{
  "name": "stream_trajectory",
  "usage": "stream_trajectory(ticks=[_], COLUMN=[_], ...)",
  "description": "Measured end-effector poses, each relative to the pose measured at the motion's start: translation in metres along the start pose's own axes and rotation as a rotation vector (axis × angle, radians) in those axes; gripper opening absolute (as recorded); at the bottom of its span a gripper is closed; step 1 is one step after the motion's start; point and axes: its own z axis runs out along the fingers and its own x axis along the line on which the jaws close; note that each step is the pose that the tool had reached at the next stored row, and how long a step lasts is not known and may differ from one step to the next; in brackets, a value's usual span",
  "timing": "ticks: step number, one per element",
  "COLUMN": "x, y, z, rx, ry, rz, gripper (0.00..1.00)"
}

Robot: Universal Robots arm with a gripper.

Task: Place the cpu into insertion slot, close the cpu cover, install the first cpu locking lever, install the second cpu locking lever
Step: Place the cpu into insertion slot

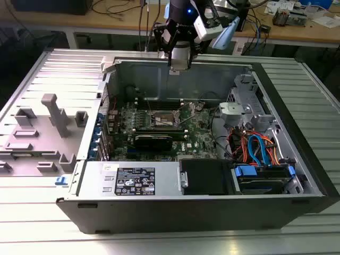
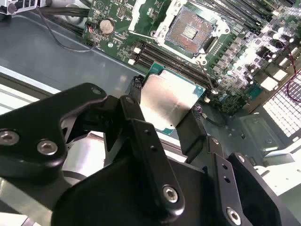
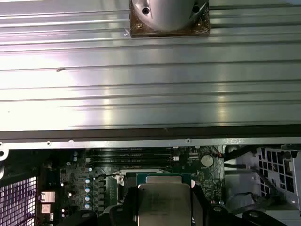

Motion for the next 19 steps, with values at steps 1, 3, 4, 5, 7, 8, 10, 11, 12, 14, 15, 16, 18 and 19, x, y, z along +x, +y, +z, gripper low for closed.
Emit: stream_trajectory(ticks=[1,3,4,5,7,8,10,11,12,14,15,16,18,19], x=[0.0000,0.0000,0.0000,0.0000,0.0000,0.0000,0.0000,0.0000,0.0000,0.0000,0.0000,0.0000,-0.0001,-0.0001], y=[0.0000,0.0000,0.0000,0.0000,0.0000,0.0000,0.0000,0.0000,0.0000,-0.0001,-0.0003,-0.0007,-0.0010,-0.0011], z=[0.0000,0.0000,0.0000,0.0000,0.0000,0.0000,0.0000,0.0000,0.0000,0.0000,0.0002,0.0006,0.0012,0.0018], rx=[0.0000,-0.0001,0.0000,0.0000,0.0000,0.0000,0.0000,0.0000,0.0001,0.0002,0.0001,0.0002,0.0001,0.0001], ry=[0.0000,0.0000,0.0000,0.0000,0.0000,0.0000,0.0000,0.0000,0.0000,0.0000,-0.0004,-0.0012,-0.0021,-0.0028], rz=[0.000,0.000,0.000,0.000,0.000,0.000,0.000,0.000,0.000,0.000,0.004,0.014,0.023,0.030], gripper=[0.55,0.55,0.55,0.55,0.55,0.55,0.55,0.55,0.55,0.55,0.55,0.55,0.55,0.55])
